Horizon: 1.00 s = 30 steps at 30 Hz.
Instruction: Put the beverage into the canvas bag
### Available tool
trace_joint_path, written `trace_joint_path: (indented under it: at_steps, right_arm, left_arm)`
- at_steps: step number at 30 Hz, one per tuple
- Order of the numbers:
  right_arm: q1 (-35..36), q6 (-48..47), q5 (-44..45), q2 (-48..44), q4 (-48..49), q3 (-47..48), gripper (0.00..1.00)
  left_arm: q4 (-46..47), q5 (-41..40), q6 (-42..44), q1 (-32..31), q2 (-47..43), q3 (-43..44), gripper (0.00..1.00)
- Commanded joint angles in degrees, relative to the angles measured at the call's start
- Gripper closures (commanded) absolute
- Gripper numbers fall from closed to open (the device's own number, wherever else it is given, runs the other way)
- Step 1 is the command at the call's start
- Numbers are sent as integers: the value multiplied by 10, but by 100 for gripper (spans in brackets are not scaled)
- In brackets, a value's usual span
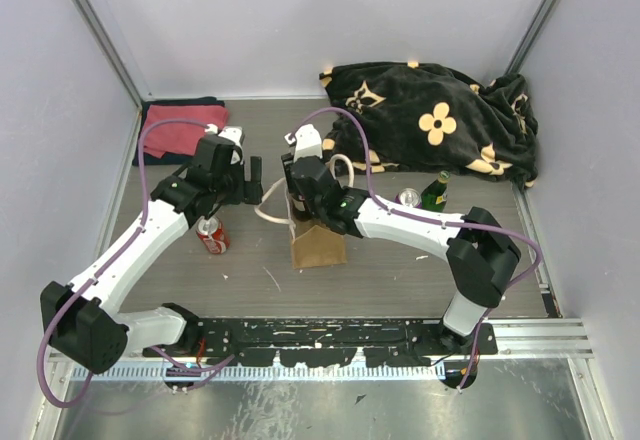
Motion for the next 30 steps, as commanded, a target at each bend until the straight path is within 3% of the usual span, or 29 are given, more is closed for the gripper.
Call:
trace_joint_path:
  at_steps: [1, 4, 10, 17, 22, 25, 30]
  right_arm:
    - [-2, 18, 4, -16, 77, 14, 79]
    - [-1, 17, 4, -22, 71, 19, 53]
    - [7, -1, 7, -37, 64, 40, 31]
    - [14, -24, 34, -52, 47, 73, 26]
    - [6, -73, 106, -85, 3, 118, 23]
    - [-29, -79, 130, -110, -46, 134, 22]
    - [-119, -36, 124, -179, -100, 67, 21]
  left_arm:
    - [11, 9, -2, 4, -16, -7, 9]
    - [10, 12, -2, 4, -18, -7, 9]
    - [5, 20, -2, 5, -29, -1, 8]
    - [-1, 24, -1, 5, -35, 6, 8]
    - [-3, 24, -1, 4, -42, 5, 8]
    - [-3, 26, -3, 5, -43, 5, 8]
    - [-3, 30, -10, 5, -44, 2, 9]
